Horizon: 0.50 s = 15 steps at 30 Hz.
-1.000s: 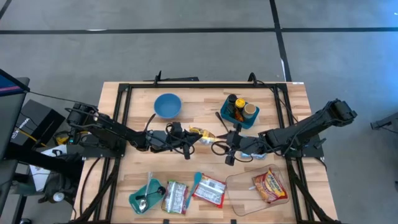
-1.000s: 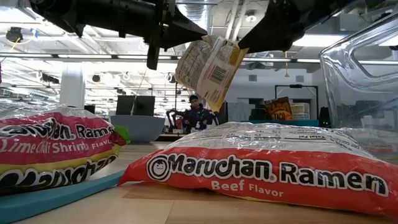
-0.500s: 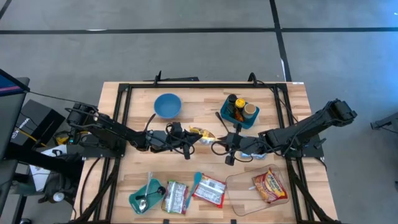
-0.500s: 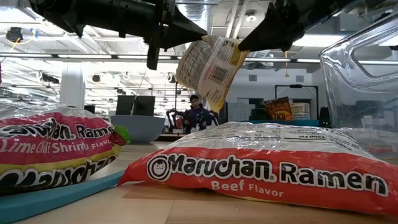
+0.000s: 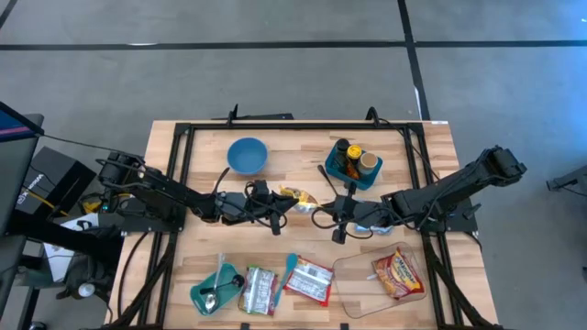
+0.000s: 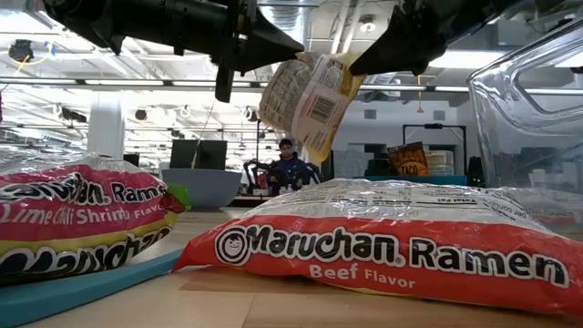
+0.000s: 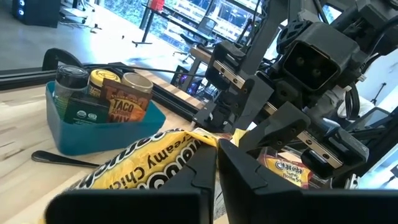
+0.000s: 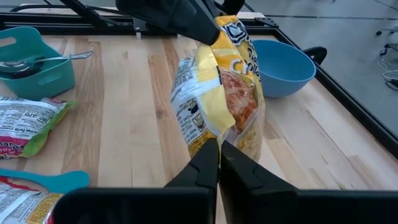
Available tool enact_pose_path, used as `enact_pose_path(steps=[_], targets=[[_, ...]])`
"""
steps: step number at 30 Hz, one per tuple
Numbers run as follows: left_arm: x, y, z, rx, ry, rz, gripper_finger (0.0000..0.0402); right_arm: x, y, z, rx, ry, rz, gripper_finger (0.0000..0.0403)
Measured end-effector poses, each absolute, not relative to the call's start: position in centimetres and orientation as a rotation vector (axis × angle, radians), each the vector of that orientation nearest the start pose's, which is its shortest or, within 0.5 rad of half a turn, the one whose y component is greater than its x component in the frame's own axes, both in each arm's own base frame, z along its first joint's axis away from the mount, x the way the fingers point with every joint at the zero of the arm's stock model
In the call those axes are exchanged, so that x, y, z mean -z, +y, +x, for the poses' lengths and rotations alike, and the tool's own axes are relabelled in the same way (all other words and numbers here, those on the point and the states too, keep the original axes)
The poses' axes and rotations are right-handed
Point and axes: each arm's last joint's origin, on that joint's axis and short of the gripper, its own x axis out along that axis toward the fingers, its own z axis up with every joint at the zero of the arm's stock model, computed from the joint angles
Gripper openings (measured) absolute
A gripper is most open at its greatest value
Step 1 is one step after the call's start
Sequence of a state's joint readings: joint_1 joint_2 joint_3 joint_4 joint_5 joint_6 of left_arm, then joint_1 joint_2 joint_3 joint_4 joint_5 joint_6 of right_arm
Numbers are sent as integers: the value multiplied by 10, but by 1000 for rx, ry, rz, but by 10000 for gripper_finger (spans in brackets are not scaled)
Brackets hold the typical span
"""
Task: Pick & Place Food Item
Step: Put the yellow noodle pack into the transparent bin
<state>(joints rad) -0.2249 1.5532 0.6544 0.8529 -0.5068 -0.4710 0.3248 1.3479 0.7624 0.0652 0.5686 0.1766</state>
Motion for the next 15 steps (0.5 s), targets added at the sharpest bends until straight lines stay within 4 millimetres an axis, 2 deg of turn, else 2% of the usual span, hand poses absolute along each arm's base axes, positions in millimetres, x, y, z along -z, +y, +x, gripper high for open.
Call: enact_pose_path(steps=[8,15], targets=[[-208,-55,303,-288,-15,-442,76,-230,74,269,278,448,-54,1],[-208,-54,303,-290,0,-324,143,-228,74,268,279,465,-63,0]])
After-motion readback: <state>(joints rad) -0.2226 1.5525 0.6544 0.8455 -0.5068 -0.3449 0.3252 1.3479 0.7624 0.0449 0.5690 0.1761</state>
